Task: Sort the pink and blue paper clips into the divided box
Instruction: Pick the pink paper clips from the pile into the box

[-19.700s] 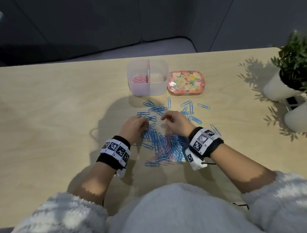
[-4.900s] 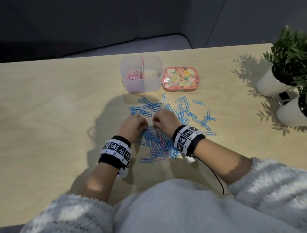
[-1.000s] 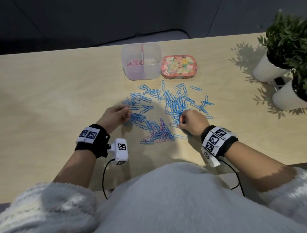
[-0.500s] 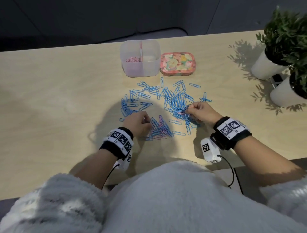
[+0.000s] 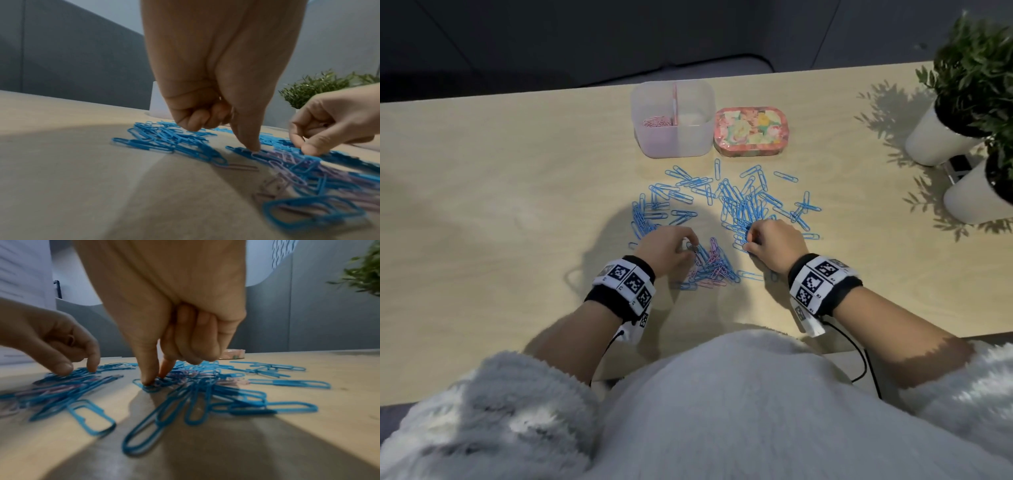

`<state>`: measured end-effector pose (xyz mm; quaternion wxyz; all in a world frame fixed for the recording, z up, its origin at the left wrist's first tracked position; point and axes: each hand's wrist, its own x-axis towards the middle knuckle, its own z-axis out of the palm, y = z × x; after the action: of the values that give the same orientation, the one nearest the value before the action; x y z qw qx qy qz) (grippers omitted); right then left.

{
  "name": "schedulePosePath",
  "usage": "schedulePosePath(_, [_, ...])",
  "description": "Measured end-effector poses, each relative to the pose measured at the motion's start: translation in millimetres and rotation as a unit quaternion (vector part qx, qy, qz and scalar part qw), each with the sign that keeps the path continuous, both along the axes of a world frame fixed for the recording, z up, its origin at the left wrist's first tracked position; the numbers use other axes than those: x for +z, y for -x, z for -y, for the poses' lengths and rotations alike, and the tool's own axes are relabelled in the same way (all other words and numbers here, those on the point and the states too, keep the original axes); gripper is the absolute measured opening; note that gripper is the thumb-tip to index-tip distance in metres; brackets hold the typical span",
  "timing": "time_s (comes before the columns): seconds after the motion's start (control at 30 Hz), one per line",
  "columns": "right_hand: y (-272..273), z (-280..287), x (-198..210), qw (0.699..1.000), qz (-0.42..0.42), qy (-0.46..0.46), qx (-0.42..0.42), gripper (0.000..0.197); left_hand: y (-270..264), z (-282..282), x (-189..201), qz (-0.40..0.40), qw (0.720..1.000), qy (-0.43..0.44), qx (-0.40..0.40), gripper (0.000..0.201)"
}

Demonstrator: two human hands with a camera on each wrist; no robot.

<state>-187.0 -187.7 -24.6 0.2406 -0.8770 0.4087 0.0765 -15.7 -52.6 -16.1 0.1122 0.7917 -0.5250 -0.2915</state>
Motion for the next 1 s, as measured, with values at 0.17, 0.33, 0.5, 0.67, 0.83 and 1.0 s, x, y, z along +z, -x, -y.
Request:
schedulePosePath(0.17, [4.3,21.2,-1.4,0.994,0.055,-0.061,-0.077,0.018,1.5,6.3,-1.2,0.036,0.999,-0.016,-0.034,0.013])
schedulePosePath(0.33, [-1.0,16.8,8.8,0.996,0.076,-0.001,-0.052,0.011,-7.4,2.4,-2.0,0.022,0.999,0.021,-0.032,0.013])
schedulePosePath(0.5, [-35.6,-16.6,6.7,0.998,0.035,-0.029,0.040,0.020,-15.5,-0.7,-1.7,-0.002,0.998,0.057,-0.009,0.010])
schedulePosePath(0.67, [-55.9,-20.6,6.1,0.998,-0.007,-0.064,0.027,0.018,-28.2,-4.9,-0.3,-0.102,0.984,0.099,0.106,0.007])
schedulePosePath(0.83, [-58.7,-7.9,4.5,0.992,0.032,-0.123,0.002,0.023,-35.4,-6.2,-0.8,-0.163,0.971,0.063,0.164,0.023])
schedulePosePath(1.0, [-48.7,9.9,8.6,0.946,0.180,-0.251,-0.100,0.024,-31.8,-16.7,0.8,-0.361,0.893,0.085,0.255,0.025])
